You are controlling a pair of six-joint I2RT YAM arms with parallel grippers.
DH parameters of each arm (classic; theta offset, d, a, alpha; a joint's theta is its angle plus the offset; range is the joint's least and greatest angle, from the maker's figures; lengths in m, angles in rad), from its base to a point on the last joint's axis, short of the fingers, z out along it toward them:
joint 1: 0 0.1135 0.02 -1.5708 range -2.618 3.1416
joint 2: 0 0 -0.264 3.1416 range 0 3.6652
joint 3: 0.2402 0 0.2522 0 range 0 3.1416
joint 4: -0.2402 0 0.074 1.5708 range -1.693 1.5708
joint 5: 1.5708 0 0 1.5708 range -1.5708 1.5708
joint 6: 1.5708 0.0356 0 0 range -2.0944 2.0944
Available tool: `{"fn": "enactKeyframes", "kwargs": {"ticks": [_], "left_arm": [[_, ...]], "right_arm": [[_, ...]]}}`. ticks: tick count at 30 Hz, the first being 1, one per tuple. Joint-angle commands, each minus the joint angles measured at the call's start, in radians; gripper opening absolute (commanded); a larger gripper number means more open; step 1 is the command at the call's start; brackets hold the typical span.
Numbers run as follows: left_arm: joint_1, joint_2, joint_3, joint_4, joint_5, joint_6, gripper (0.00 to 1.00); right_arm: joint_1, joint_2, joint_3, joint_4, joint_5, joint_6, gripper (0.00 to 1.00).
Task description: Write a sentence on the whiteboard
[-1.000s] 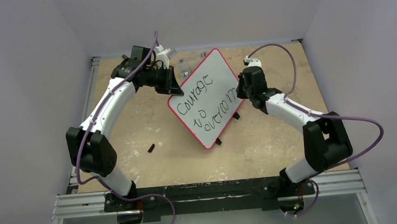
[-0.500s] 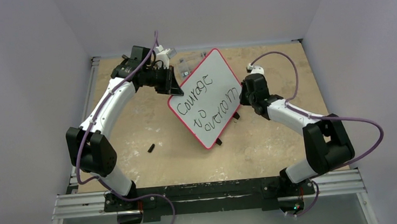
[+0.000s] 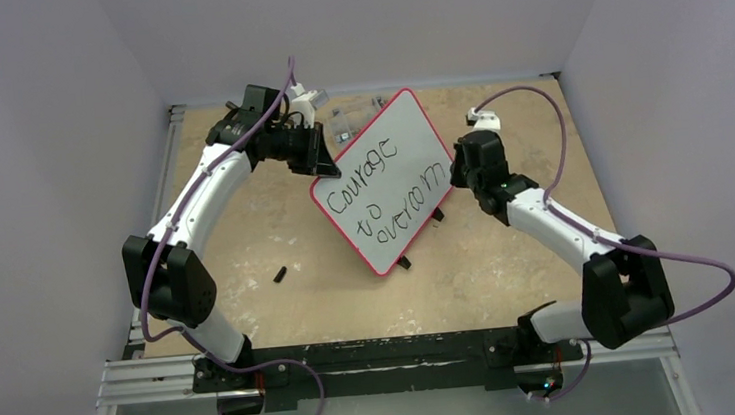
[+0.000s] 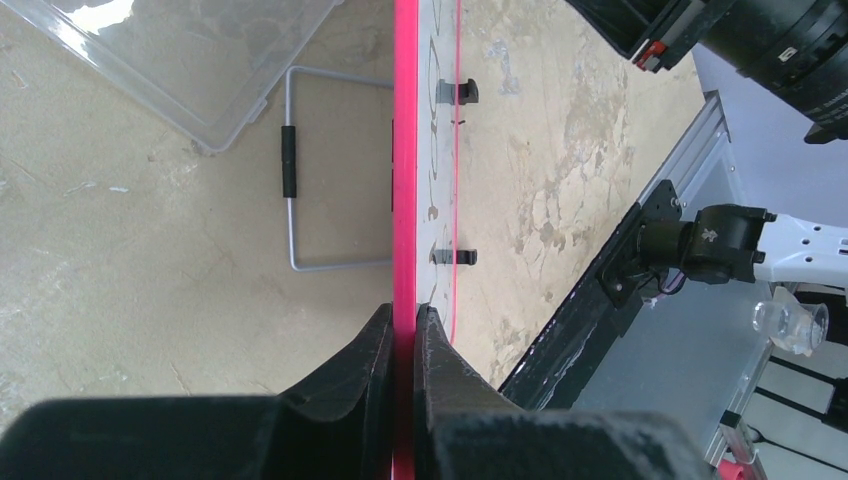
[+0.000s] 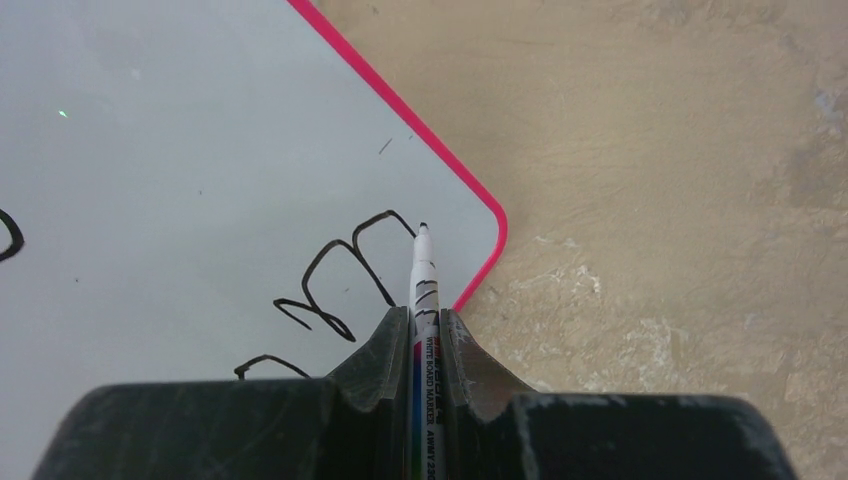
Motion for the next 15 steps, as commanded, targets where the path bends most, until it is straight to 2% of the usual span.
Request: {"fn": "enactKeyframes", "kwargs": {"ticks": [1, 15], "left_arm": [[-0.002, -0.035, 0.022, 0.026, -0.023, 0.063, 0.0], [-0.002, -0.031, 0.023, 0.023, -0.027, 0.066, 0.0]], "right_arm": [[-0.017, 0.007, 0.072, 0.003, 0.035, -0.018, 0.0], [-0.03, 0.112, 0.105, 0.057, -0.041, -0.007, 0.0]]}}
